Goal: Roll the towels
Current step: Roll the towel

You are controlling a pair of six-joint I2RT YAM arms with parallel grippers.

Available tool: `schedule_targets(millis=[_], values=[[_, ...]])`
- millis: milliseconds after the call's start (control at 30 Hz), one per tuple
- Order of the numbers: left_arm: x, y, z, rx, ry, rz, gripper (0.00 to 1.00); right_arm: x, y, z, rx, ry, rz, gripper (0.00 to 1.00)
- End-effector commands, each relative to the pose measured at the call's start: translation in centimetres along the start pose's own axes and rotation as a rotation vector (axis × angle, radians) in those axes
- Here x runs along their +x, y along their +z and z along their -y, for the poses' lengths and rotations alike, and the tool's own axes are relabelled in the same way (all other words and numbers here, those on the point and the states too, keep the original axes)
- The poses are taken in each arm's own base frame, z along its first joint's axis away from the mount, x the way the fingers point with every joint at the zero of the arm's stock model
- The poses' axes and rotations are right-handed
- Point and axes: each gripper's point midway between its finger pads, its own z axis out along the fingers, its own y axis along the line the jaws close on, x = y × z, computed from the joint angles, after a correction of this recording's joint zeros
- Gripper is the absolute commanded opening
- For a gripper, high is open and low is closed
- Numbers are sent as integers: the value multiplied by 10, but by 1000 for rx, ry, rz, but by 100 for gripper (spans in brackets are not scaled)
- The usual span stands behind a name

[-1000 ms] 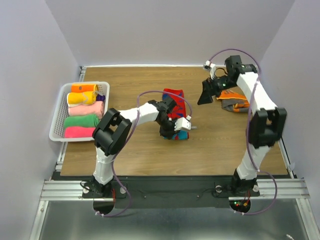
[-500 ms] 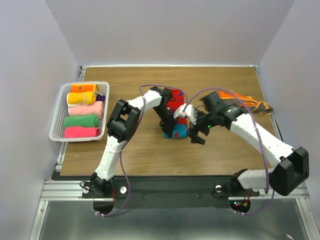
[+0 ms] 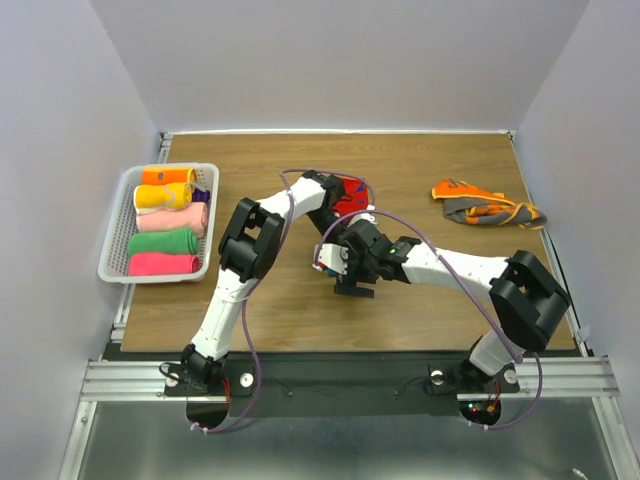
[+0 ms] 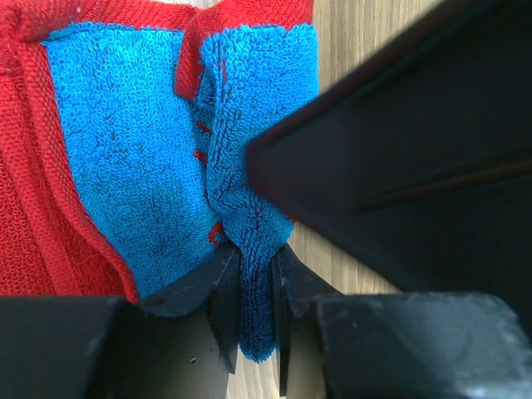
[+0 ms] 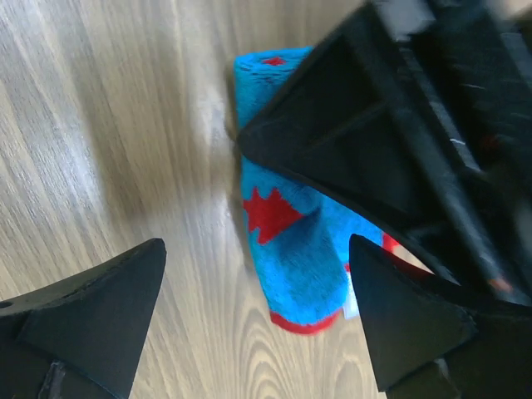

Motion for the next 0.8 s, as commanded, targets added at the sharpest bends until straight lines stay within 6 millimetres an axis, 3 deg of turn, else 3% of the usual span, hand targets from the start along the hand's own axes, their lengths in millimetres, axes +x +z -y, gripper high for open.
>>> schedule_targets(millis=[0, 100, 167, 267, 400, 467, 533, 767], values=[[53, 17, -46, -102, 2, -188, 31, -17, 14, 23, 97, -35, 57, 95], [49, 15, -48, -115, 11, -179, 32, -6, 30, 22, 83, -37, 39, 89], [48, 14, -47, -116, 15, -176, 33, 1, 34, 27, 74, -7, 32, 80], [41, 7, -41, -130, 30, -155, 34, 4, 35, 31, 33, 38, 64, 49], [28, -6, -31, -155, 40, -92, 41, -7, 25, 18, -108, 70, 137, 22], [19, -22, -25, -177, 35, -36, 46, -11, 17, 12, -150, 69, 152, 6], [11, -35, -25, -205, 38, 3, 49, -14, 11, 3, -199, 73, 166, 4], [-17, -123, -17, -346, 52, 158, 56, -9, 3, -16, -304, 95, 126, 1]])
